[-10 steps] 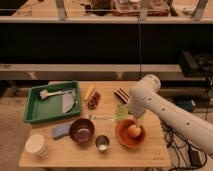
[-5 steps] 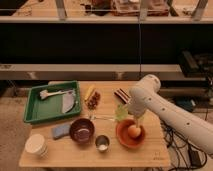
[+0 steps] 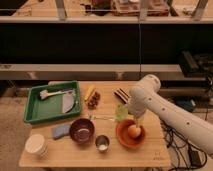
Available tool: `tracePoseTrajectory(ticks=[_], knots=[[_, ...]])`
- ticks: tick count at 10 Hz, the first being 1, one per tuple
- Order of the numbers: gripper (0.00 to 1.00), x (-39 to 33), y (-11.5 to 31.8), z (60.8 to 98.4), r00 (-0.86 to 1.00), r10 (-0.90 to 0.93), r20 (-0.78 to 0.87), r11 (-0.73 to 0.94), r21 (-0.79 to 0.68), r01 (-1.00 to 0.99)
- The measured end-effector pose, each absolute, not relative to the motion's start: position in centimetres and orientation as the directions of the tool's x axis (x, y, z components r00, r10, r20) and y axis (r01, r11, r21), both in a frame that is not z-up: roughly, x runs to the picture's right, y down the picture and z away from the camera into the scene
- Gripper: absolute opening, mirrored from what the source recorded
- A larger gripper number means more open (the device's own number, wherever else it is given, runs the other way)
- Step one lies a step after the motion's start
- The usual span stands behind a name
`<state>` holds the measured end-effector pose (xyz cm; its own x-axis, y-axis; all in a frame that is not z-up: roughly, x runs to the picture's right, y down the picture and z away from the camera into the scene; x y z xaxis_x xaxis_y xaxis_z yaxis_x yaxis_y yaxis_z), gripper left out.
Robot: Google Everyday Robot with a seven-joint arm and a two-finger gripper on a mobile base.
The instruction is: Place fork in purple bowl
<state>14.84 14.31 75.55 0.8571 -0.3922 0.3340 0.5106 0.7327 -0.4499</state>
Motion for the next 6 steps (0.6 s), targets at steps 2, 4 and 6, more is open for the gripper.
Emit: tracePoseTrajectory(ticks=[2, 4, 6], knots=[[0.68, 14.2, 13.3, 76.9, 0.894, -0.309, 0.324, 0.766, -0.473, 0.436], [0.68, 13.2, 11.0, 78.7, 0.92, -0.234, 0.314, 0.788, -0.493, 0.369], [0.68, 12.1, 8.9, 80.3, 0.935, -0.174, 0.31, 0.801, -0.508, 0.318]])
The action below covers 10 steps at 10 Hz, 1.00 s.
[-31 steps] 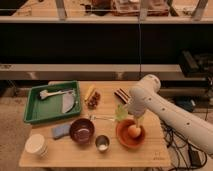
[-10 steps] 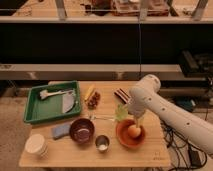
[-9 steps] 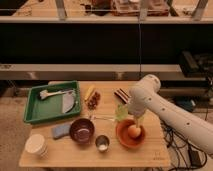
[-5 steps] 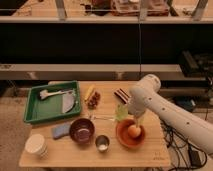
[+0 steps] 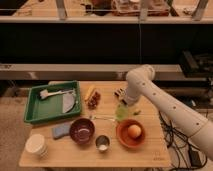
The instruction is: Place fork in purple bowl
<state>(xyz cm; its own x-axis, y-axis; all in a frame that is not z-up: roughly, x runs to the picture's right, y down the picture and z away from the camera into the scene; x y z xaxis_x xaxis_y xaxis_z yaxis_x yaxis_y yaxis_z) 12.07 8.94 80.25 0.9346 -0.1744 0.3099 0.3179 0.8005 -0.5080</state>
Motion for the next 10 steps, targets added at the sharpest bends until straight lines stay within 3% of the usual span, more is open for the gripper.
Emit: tracePoseTrajectory(ticks=[4, 10], knots=[[0.68, 11.8, 8.9, 80.4, 0.93, -0.18, 0.321, 0.784, -0.524, 0.332], [0.68, 5.6, 9.5, 81.7, 0.944, -0.158, 0.288, 0.764, -0.57, 0.302]])
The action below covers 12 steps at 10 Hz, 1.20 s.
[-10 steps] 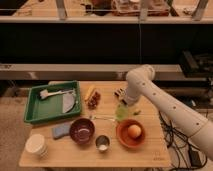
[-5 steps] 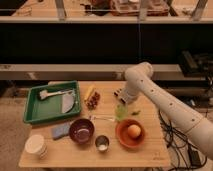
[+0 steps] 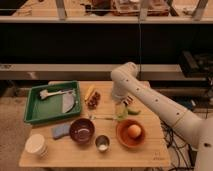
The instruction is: Place fork in purple bowl
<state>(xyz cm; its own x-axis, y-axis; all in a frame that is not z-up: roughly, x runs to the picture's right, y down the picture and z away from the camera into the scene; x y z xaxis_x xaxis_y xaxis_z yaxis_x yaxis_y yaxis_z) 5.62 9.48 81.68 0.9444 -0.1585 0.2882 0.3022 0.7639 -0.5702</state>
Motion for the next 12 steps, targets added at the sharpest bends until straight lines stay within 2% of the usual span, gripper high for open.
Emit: tracePoseTrajectory(ticks=[3, 10, 11, 12], knots=[[0.68, 3.3, 9.9, 83.3, 0.973, -0.065, 0.224, 0.777, -0.601, 0.19], [0.68, 0.9, 15.8, 86.8, 0.981, 0.012, 0.192, 0.767, -0.632, 0.114], [0.66, 0.2, 16.3, 86.7, 0.98, 0.011, 0.198, 0.769, -0.628, 0.119], [0.6, -0.3, 16.5, 86.6, 0.979, 0.008, 0.201, 0.77, -0.626, 0.123]])
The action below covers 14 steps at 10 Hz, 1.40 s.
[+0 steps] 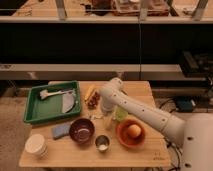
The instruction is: Place fork in purple bowl
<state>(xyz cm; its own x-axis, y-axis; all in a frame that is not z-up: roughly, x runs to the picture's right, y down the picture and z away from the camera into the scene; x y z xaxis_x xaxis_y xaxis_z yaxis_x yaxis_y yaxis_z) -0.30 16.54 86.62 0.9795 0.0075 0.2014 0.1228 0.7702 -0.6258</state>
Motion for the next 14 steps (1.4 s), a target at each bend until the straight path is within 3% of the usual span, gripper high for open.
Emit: tracePoseTrajectory(ticks=[4, 5, 11, 14], knots=[[0.18, -0.1, 17.1, 87.4, 0.983, 0.018, 0.181, 0.776, -0.622, 0.1], [0.13, 0.0, 17.2, 87.6, 0.984, 0.024, 0.176, 0.776, -0.624, 0.093], [0.14, 0.9, 16.2, 87.0, 0.987, 0.023, 0.162, 0.787, -0.612, 0.082], [0.41, 1.3, 13.5, 85.2, 0.983, 0.058, 0.173, 0.794, -0.606, 0.06]])
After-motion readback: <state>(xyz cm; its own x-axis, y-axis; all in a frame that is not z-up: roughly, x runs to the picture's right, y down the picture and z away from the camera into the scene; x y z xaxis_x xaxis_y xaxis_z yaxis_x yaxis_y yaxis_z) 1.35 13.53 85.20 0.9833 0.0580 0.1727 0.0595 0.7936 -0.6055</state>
